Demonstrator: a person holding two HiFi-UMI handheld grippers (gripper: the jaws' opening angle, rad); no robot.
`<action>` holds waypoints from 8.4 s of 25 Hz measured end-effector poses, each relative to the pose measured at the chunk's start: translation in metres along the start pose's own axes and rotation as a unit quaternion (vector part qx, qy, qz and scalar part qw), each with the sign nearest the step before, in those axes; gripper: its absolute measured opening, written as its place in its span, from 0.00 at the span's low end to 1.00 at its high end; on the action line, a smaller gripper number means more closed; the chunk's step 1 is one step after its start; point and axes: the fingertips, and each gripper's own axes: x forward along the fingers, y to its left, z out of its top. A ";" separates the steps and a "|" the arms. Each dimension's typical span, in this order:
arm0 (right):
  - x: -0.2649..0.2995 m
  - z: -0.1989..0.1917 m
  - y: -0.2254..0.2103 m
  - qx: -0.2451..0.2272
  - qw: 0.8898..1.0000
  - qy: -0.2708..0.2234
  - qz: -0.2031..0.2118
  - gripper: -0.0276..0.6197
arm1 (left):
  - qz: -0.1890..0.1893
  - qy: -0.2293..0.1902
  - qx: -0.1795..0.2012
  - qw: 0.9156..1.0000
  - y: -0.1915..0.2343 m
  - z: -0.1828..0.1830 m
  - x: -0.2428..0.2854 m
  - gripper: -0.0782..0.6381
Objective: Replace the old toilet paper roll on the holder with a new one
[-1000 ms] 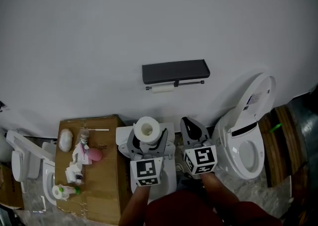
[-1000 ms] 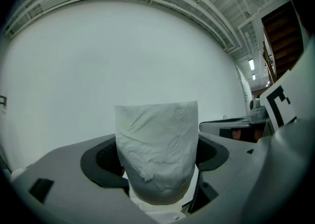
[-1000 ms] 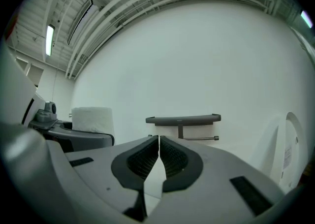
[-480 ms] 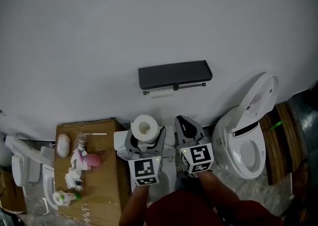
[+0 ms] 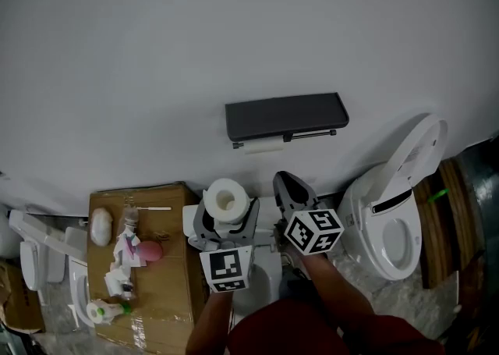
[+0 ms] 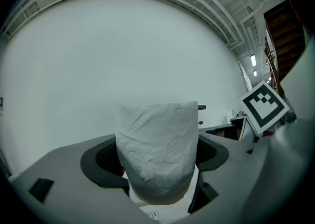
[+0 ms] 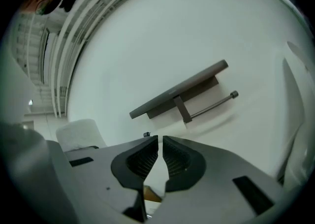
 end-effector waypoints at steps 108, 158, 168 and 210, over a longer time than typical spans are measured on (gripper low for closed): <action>-0.014 -0.021 0.040 0.454 0.876 -0.131 0.101 0.34 | 0.075 0.027 -0.034 0.996 0.056 -0.033 -0.059 0.72; 0.044 -0.025 -0.053 0.479 0.866 -0.138 0.045 0.34 | 0.056 0.011 -0.187 0.981 0.087 -0.040 0.096 0.72; 0.046 -0.027 -0.059 0.491 0.860 -0.133 0.042 0.34 | 0.053 -0.038 -0.424 0.903 0.116 -0.043 0.111 0.72; 0.029 -0.021 -0.099 0.474 0.866 -0.155 0.014 0.33 | 0.007 -0.131 -0.724 0.677 0.103 -0.043 0.144 0.72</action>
